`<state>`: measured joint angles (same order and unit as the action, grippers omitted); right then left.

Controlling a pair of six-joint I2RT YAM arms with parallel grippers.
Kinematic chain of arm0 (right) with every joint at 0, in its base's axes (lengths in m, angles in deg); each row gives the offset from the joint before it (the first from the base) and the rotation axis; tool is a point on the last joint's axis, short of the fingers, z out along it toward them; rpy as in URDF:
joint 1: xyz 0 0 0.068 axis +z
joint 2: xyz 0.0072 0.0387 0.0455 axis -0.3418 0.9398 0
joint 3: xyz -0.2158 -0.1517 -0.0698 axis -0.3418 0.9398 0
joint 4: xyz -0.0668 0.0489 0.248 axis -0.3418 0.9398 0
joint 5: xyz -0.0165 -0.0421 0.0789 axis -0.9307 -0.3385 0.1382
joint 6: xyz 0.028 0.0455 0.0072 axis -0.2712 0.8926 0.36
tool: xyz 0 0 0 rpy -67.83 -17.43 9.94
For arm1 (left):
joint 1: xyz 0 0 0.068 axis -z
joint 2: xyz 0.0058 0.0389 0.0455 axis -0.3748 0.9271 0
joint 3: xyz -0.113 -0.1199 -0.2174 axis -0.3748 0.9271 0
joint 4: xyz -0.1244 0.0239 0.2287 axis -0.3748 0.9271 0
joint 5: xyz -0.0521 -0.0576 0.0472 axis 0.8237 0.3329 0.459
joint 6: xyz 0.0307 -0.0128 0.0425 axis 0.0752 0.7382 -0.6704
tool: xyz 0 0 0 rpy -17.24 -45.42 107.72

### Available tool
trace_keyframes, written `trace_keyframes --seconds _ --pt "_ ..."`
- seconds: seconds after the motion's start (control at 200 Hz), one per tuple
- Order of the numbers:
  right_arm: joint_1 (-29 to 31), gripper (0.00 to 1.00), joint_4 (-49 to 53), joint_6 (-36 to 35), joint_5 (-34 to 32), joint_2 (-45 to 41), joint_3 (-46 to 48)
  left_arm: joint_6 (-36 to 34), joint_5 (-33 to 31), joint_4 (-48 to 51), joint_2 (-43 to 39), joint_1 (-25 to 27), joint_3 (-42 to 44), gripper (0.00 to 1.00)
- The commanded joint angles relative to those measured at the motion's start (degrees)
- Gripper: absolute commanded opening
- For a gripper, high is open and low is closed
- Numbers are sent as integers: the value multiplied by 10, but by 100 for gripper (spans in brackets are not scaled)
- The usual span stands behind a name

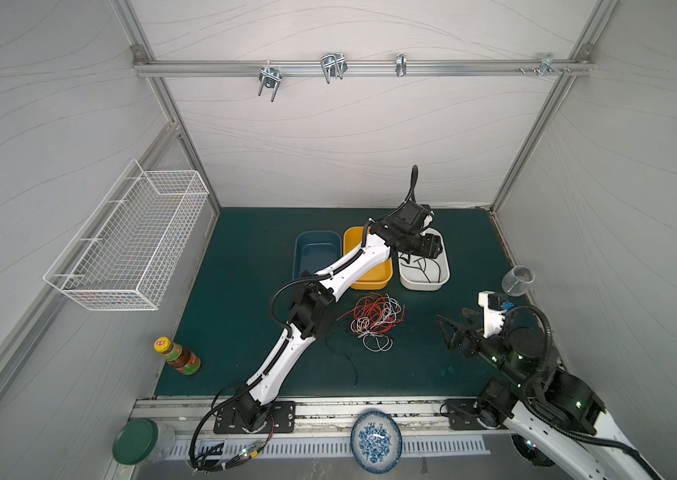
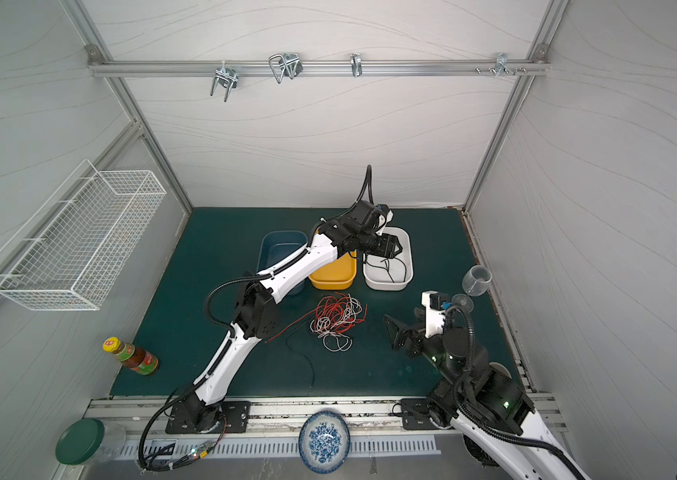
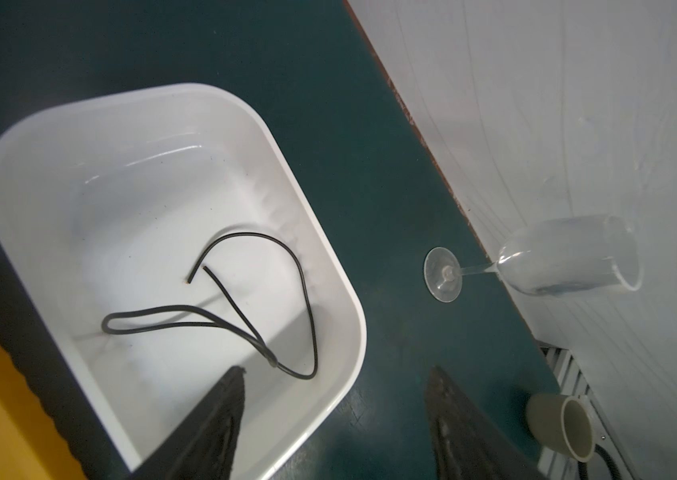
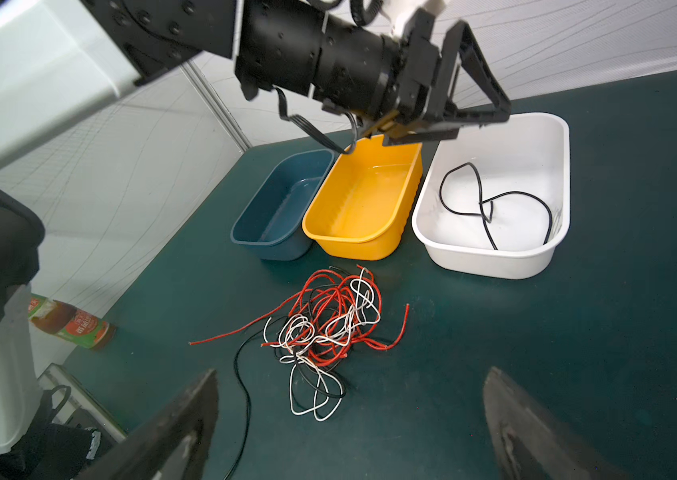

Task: Untangle the cables
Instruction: 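Lower the black cable into the white tub and open the left gripper, then move both grippers down to opposite sides of the red and white wire pile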

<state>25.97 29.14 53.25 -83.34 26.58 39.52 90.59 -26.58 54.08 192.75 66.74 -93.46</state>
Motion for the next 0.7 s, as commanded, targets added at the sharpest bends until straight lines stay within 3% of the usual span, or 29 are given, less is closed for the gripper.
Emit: trace_keyframes --seconds 0.0,0.1,0.33,0.695 --pt "-6 99 -12 -1 3 9 0 -3 -10 6 -63 -12 -20 73" --pt "-8 99 -7 3 -1 23 -2 8 -28 -3 -135 -24 57 73" --pt "-13 99 -6 0 30 87 -16 12 -93 -48 -377 -30 355 75" --pt "-13 98 -78 61 136 291 -36 59 -158 12 -644 -32 688 75"
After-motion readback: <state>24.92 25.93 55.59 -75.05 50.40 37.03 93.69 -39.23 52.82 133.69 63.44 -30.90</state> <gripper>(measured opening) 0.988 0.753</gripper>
